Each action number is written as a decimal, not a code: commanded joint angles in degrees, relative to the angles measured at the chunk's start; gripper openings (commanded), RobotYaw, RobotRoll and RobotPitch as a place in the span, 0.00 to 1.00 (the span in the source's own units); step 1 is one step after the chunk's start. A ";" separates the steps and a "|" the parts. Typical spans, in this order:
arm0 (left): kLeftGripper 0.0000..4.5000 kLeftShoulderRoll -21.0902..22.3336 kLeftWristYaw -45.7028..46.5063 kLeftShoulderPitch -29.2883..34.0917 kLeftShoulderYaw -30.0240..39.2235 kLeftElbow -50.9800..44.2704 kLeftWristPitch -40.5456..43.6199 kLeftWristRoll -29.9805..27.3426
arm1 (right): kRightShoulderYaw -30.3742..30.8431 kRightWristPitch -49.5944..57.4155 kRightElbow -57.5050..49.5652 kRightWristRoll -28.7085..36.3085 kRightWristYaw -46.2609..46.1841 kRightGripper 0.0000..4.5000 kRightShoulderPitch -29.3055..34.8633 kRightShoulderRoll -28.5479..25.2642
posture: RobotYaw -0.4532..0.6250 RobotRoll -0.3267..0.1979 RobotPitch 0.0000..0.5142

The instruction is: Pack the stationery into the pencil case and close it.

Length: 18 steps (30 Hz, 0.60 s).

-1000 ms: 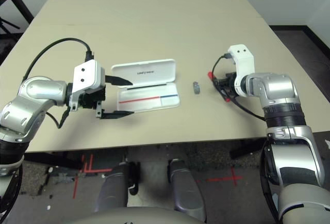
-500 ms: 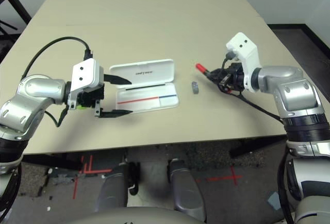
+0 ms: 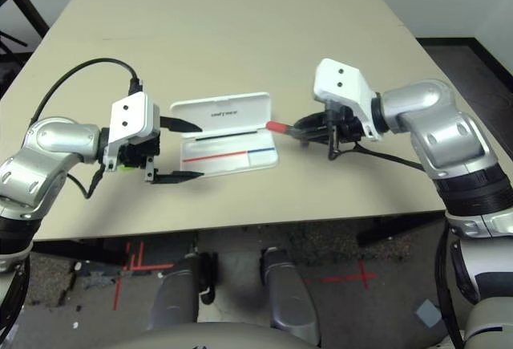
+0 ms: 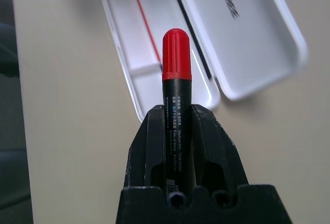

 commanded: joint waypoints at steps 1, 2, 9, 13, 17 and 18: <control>1.00 0.45 0.80 0.69 0.34 -0.65 -0.19 0.53 | 2.05 -6.03 3.13 -1.55 -0.58 0.10 -1.23 4.62 | 0.30 0.62 0.27; 1.00 0.46 0.90 0.74 0.33 -0.64 -0.21 0.54 | 2.53 -7.62 4.25 -2.45 -0.72 0.10 -1.43 5.68 | 0.30 0.62 0.27; 1.00 0.74 1.63 1.29 0.30 -1.27 0.18 0.55 | 4.32 -14.37 8.79 -5.97 -0.91 0.10 -3.62 10.42 | 0.31 0.62 0.27; 1.00 0.59 2.33 1.46 0.27 -1.40 0.01 0.75 | 6.66 -18.63 10.53 -9.55 -1.22 0.10 -4.22 12.09 | 0.31 0.62 0.26; 1.00 0.45 2.72 1.21 -0.08 -1.19 -0.20 0.94 | 8.43 -20.46 11.04 -11.84 -1.15 0.10 -4.57 13.86 | 0.32 0.62 0.26; 1.00 0.45 2.79 1.16 -0.13 -1.16 -0.23 0.98 | 8.83 -21.01 11.44 -12.55 -1.29 0.10 -4.80 14.29 | 0.32 0.62 0.26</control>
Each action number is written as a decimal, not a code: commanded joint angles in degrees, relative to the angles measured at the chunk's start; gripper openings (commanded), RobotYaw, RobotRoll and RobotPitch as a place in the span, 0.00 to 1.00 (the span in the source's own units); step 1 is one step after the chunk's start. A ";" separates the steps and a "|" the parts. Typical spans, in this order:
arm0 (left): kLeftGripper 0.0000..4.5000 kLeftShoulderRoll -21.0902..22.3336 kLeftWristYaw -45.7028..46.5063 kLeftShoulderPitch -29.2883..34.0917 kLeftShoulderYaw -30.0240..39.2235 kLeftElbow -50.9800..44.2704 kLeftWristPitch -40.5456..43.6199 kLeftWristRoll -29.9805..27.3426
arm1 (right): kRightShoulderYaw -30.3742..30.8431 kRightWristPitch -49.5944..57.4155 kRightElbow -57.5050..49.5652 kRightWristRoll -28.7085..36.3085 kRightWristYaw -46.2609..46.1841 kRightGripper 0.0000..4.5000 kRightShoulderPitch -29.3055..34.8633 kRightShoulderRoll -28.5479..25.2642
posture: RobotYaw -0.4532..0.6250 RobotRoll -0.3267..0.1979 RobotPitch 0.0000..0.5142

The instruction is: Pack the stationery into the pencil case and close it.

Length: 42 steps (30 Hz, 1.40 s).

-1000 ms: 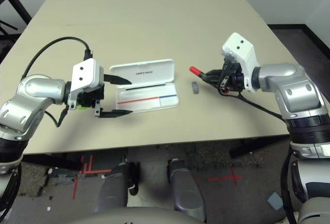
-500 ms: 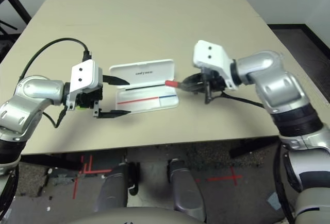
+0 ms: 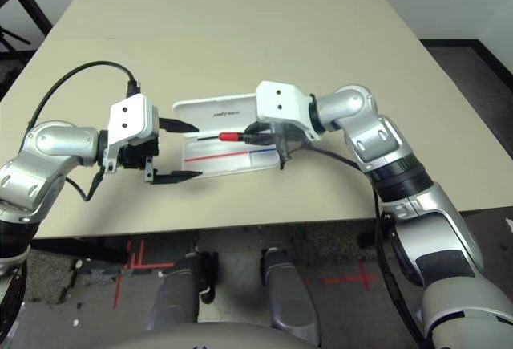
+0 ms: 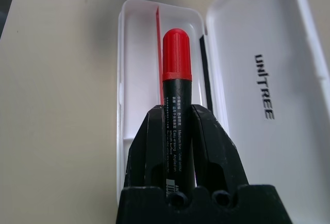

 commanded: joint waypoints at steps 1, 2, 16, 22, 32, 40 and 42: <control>1.00 0.25 0.44 0.15 -0.26 -0.98 -0.27 0.87 | 1.93 -2.52 1.30 -2.65 -0.46 0.10 -1.05 1.26 | 0.32 0.62 0.26; 1.00 0.27 0.51 0.15 -0.29 -1.00 -0.27 0.90 | 2.10 -3.00 1.78 -3.22 -0.65 0.10 -1.20 1.55 | 0.32 0.62 0.26; 1.00 0.49 1.49 0.77 -0.08 -0.91 0.11 1.25 | 2.35 -11.39 8.45 -9.96 -6.44 0.34 -1.67 4.83 | 0.33 0.62 0.26; 1.00 0.83 3.23 0.96 -0.07 0.42 0.91 3.13 | -0.26 -9.73 7.90 -7.54 -6.54 0.83 -0.91 4.51 | 0.32 0.62 0.26; 1.00 0.76 9.59 1.19 2.94 -1.96 13.05 2.05 | -7.79 13.84 -5.94 5.73 4.13 0.99 5.84 -6.92 | 0.33 0.62 0.29; 1.00 1.79 14.64 2.32 5.76 -5.78 25.56 1.02 | -12.17 23.35 -10.90 11.57 6.55 0.99 10.00 -16.10 | 0.33 0.62 0.34; 1.00 1.52 16.53 1.88 6.27 -5.99 28.87 0.99 | -12.28 23.63 -11.46 11.90 6.12 0.99 10.81 -16.56 | 0.33 0.62 0.34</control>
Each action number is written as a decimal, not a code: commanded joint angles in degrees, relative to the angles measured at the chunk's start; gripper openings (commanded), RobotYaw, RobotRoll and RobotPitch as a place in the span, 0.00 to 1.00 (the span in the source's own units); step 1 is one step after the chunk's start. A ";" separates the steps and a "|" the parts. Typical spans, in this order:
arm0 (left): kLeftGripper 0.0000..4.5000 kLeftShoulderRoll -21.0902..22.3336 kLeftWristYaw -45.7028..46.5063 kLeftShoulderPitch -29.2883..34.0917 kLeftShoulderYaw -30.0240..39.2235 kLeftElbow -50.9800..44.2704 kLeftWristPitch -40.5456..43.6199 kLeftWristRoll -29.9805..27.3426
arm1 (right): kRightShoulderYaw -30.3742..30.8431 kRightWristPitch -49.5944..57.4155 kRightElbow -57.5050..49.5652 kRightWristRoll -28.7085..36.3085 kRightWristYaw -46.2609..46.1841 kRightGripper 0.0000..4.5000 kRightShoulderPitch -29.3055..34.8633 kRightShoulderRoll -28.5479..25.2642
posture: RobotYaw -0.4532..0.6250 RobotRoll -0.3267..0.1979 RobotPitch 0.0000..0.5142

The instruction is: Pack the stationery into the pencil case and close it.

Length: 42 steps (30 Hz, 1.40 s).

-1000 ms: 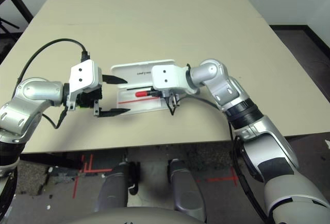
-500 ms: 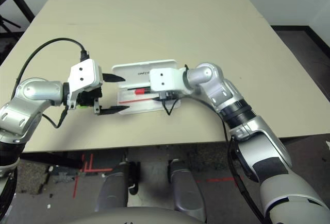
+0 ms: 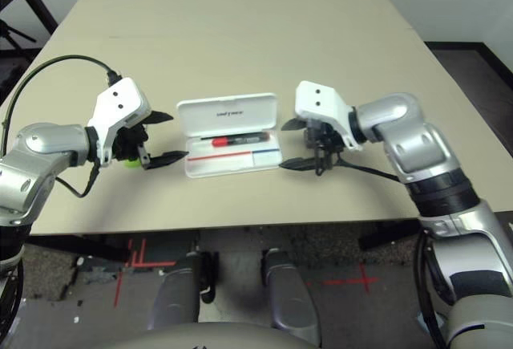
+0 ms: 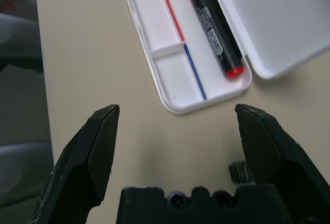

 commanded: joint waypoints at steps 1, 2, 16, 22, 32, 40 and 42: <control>1.00 0.11 3.58 -0.14 1.42 -1.25 6.44 -0.35 | -0.79 1.21 -2.26 1.53 -0.51 0.99 1.76 -0.84 | 0.33 0.62 0.34; 1.00 -0.12 4.82 -0.58 1.63 -0.88 8.04 -0.13 | -0.64 1.44 -2.71 1.59 -0.92 0.99 2.10 -0.68 | 0.33 0.62 0.35; 1.00 -5.76 20.36 -5.78 1.79 12.29 18.06 4.31 | 0.31 2.89 -3.98 2.74 -4.13 0.99 2.38 1.82 | 0.33 0.62 0.36; 1.00 -8.06 22.86 -5.73 2.51 13.73 20.80 4.00 | 0.28 2.99 -4.57 2.50 -4.85 0.99 3.27 1.32 | 0.32 0.62 0.38; 1.00 -11.22 26.90 -5.17 5.04 16.17 25.30 3.72 | -0.05 2.86 -4.75 3.02 -6.62 0.99 3.28 2.05 | 0.31 0.62 0.38; 0.91 -12.51 27.09 -4.10 6.77 17.97 26.40 2.89 | 0.53 1.98 -4.01 2.28 -7.03 1.00 2.88 2.15 | 0.31 0.62 0.37; 0.79 -12.56 26.84 -3.84 6.80 18.13 26.44 2.59 | 0.55 1.79 -3.82 2.20 -7.10 1.00 2.75 2.17 | 0.31 0.62 0.37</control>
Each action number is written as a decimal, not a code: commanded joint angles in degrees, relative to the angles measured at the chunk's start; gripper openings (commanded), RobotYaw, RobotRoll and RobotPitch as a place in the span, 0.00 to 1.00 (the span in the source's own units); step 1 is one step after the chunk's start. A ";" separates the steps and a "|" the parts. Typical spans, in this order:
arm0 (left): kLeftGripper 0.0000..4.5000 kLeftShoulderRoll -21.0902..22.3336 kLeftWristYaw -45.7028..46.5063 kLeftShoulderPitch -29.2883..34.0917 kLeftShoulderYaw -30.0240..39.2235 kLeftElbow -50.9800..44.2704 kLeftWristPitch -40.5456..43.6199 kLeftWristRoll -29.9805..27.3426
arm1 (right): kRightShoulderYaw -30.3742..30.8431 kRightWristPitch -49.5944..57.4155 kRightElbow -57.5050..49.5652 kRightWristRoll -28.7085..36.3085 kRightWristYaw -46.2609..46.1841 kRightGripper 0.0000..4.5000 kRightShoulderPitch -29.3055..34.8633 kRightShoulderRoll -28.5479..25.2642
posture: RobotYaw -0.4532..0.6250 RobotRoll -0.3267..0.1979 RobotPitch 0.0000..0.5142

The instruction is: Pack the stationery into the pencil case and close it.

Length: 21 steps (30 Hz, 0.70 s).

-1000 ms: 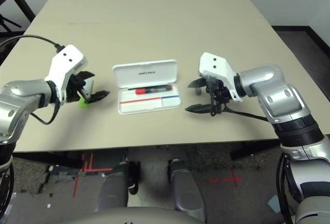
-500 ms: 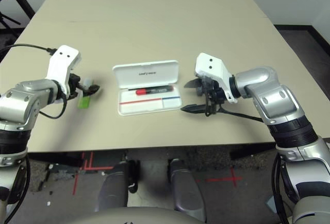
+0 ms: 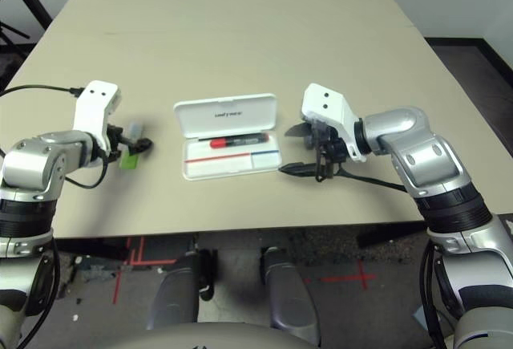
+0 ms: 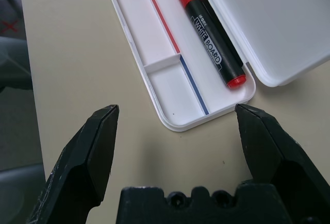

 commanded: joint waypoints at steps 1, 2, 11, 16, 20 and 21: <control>0.70 -0.11 0.10 2.04 0.28 1.93 1.16 -0.34 | 0.24 -0.77 0.13 -0.14 -0.09 1.00 -0.29 -0.22 | 0.31 0.62 0.37; 0.62 -0.01 0.06 2.22 0.24 1.91 1.06 -0.47 | 0.24 -0.86 0.15 -0.16 -0.10 1.00 -0.26 -0.26 | 0.31 0.62 0.37; 0.24 4.34 -2.41 3.01 0.13 2.56 -1.79 -1.42 | 0.45 -1.45 0.69 -0.48 -0.38 1.00 -0.62 -0.07 | 0.31 0.62 0.36; 0.24 10.76 -9.03 6.48 -1.39 -0.43 -8.65 -2.44 | 0.38 -1.69 0.97 -0.61 -0.40 1.00 -0.56 -0.13 | 0.31 0.62 0.36; 0.24 16.54 -17.09 11.30 -3.54 -5.23 -17.19 -2.93 | 0.46 -1.99 1.43 -1.00 -0.37 1.00 -0.70 -0.23 | 0.32 0.62 0.37; 0.24 17.57 -18.79 12.40 -3.61 -6.43 -18.74 -3.31 | 0.49 -2.09 1.58 -1.11 -0.36 1.00 -0.76 -0.25 | 0.32 0.62 0.37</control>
